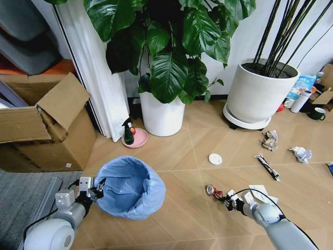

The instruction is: Pick up the trash bin and place the garbage on the floor into it.

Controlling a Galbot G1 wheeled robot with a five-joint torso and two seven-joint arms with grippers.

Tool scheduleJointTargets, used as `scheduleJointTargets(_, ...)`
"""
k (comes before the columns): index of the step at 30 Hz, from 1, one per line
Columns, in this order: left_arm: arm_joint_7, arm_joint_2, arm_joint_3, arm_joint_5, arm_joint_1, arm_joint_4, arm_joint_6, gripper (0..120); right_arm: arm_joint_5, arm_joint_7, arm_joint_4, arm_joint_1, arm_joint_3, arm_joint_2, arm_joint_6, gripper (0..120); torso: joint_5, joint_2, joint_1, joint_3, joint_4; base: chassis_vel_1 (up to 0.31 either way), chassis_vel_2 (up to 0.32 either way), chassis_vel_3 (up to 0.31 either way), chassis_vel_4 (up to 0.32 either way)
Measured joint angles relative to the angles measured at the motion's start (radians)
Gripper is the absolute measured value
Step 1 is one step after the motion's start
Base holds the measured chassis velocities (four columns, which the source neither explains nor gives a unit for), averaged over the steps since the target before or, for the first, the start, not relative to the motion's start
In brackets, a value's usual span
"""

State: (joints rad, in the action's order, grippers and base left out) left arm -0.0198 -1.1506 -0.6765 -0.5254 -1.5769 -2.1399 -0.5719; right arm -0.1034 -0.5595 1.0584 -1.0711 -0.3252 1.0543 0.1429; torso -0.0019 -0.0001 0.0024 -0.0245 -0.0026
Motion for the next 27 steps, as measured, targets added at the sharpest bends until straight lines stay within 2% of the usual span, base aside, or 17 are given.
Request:
scheduleJointTargets(10,0.001,0.005,0.003,0.003,-0.01,-0.005,0.004,0,0.03,0.021,0.117,-0.058,-0.107,0.012,-0.056,5,-0.0001,0.0,0.0,0.0,-0.0001,0.0,0.0,0.0,0.0)
scheduleJointTargets(17,-0.013,0.027,0.021,-0.012,-0.002,-0.006,-0.004,0,0.038,0.019,0.258,-0.074,-0.17,-0.002,-0.093,5,-0.0001,0.0,0.0,0.0,0.0,0.0,0.0,0.0,0.0)
scheduleJointTargets(20,-0.033,0.05,0.042,-0.041,0.009,-0.005,-0.016,0,-0.024,0.02,0.392,-0.091,-0.172,-0.026,-0.072,5,0.0,0.0,0.0,0.0,0.0001,0.0,0.0,0.0,0.0)
scheduleJointTargets(22,-0.037,0.06,0.048,-0.049,0.014,-0.002,-0.02,0,-0.042,0.022,0.431,-0.093,-0.168,-0.036,-0.064,5,-0.0001,0.0,0.0,0.0,0.0,0.0,0.0,0.0,0.0)
scheduleJointTargets(24,-0.045,0.096,0.066,-0.072,0.031,0.007,-0.028,0,-0.109,0.03,0.536,-0.088,-0.147,-0.071,-0.038,5,-0.0003,0.0,0.0,0.0,0.0,0.0,0.0,0.0,0.0)
scheduleJointTargets(25,-0.045,0.096,0.066,-0.072,0.031,0.007,-0.028,0,-0.109,0.03,0.536,-0.088,-0.147,-0.071,-0.038,5,-0.0003,0.0,0.0,0.0,0.0,0.0,0.0,0.0,0.0)
scheduleJointTargets(27,-0.056,0.137,0.088,-0.104,0.05,0.016,-0.036,0,-0.183,0.041,0.612,-0.059,-0.12,-0.101,-0.015,5,-0.0002,0.0,0.0,0.0,0.0,0.0,0.0,0.0,0.0)
